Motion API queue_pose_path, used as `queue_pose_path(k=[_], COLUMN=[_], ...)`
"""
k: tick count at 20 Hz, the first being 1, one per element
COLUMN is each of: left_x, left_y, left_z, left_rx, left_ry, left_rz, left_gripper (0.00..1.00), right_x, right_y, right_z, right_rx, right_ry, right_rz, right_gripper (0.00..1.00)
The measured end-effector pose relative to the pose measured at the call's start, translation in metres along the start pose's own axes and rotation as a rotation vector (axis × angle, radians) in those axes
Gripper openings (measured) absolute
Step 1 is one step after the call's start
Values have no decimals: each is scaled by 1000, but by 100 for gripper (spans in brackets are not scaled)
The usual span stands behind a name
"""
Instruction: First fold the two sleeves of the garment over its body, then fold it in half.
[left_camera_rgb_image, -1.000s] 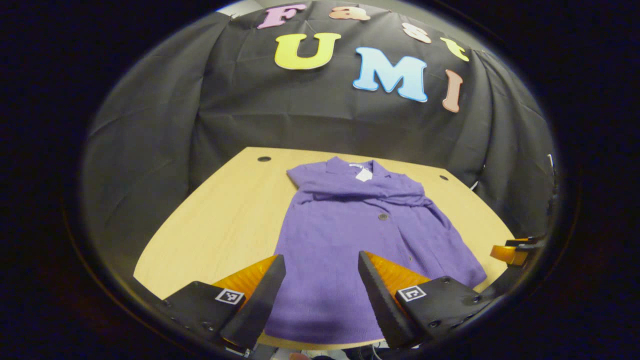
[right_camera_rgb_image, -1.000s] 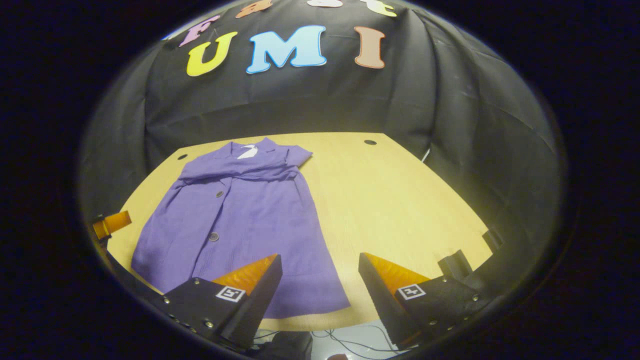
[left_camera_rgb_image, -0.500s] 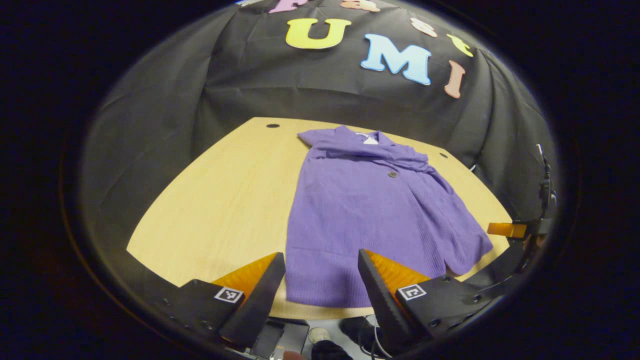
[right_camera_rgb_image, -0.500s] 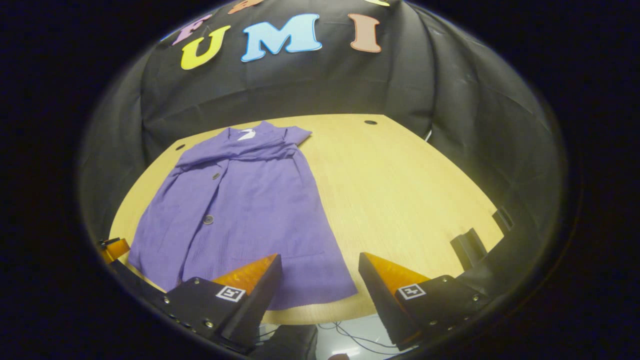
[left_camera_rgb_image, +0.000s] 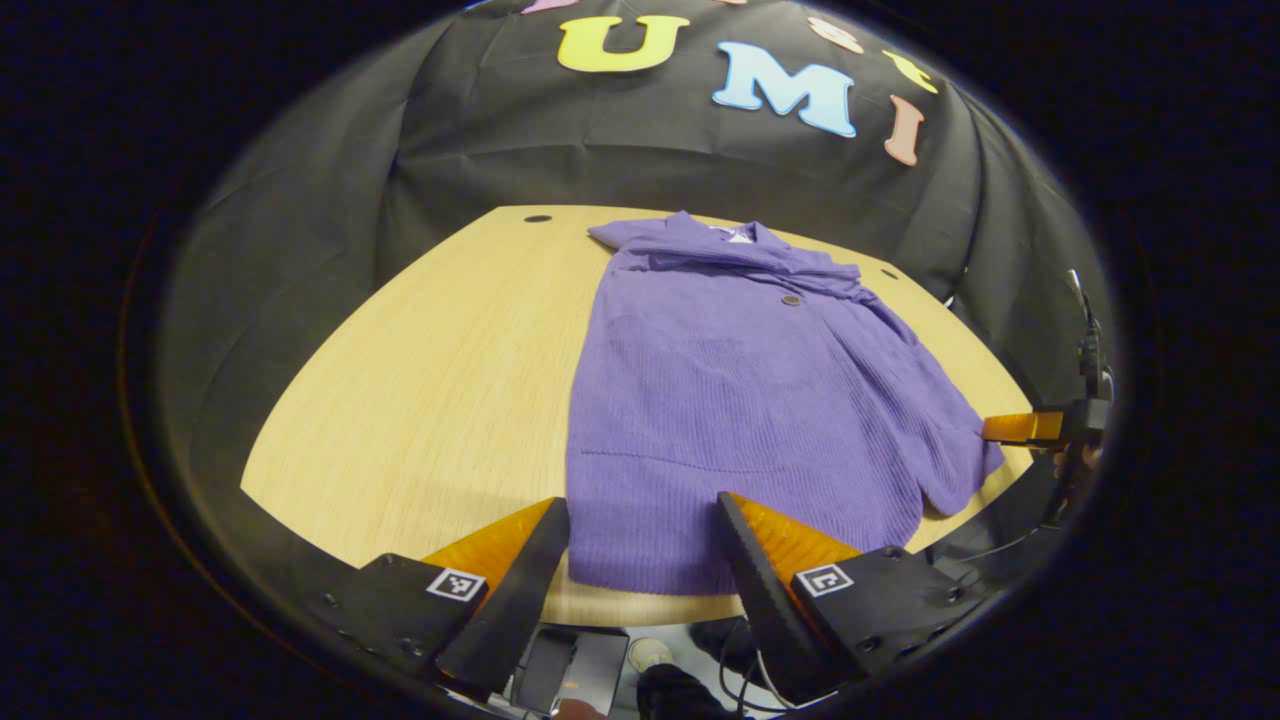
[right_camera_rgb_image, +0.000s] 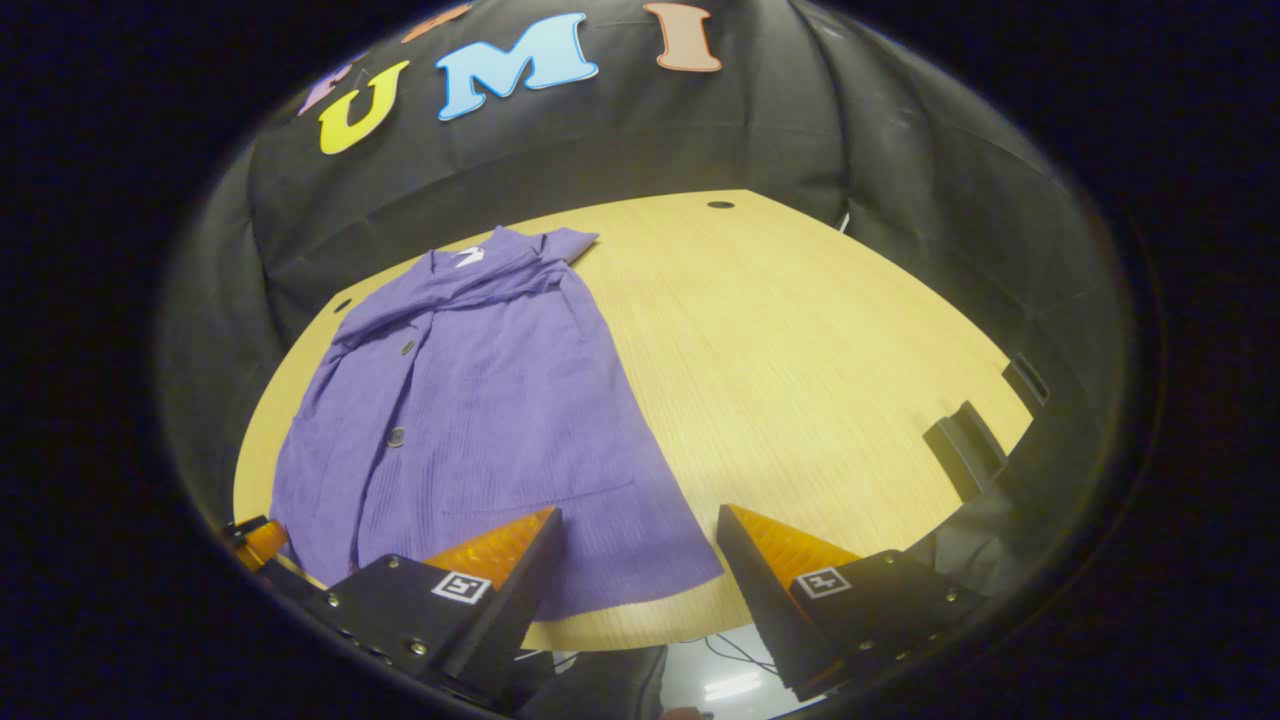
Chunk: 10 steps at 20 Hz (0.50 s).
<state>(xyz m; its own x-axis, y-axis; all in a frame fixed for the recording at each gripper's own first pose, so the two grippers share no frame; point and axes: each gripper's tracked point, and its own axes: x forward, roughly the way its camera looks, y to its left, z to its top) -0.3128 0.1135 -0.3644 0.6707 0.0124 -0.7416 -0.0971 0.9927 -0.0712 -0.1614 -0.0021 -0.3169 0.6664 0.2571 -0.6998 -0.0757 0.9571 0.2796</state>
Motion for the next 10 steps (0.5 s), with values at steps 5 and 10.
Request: queue_pose_path(k=[5,10], left_x=[3,5], left_y=[-3,-12], left_z=[-4,-4], left_rx=[55,78], left_ry=[16,17], left_rz=[33,39], left_gripper=[98,77], right_x=[5,7], right_y=[4,7], right_z=[-23,-22], right_rx=[-57,-62], right_ry=[61,39], right_rz=[-42,-60], right_gripper=[97,99])
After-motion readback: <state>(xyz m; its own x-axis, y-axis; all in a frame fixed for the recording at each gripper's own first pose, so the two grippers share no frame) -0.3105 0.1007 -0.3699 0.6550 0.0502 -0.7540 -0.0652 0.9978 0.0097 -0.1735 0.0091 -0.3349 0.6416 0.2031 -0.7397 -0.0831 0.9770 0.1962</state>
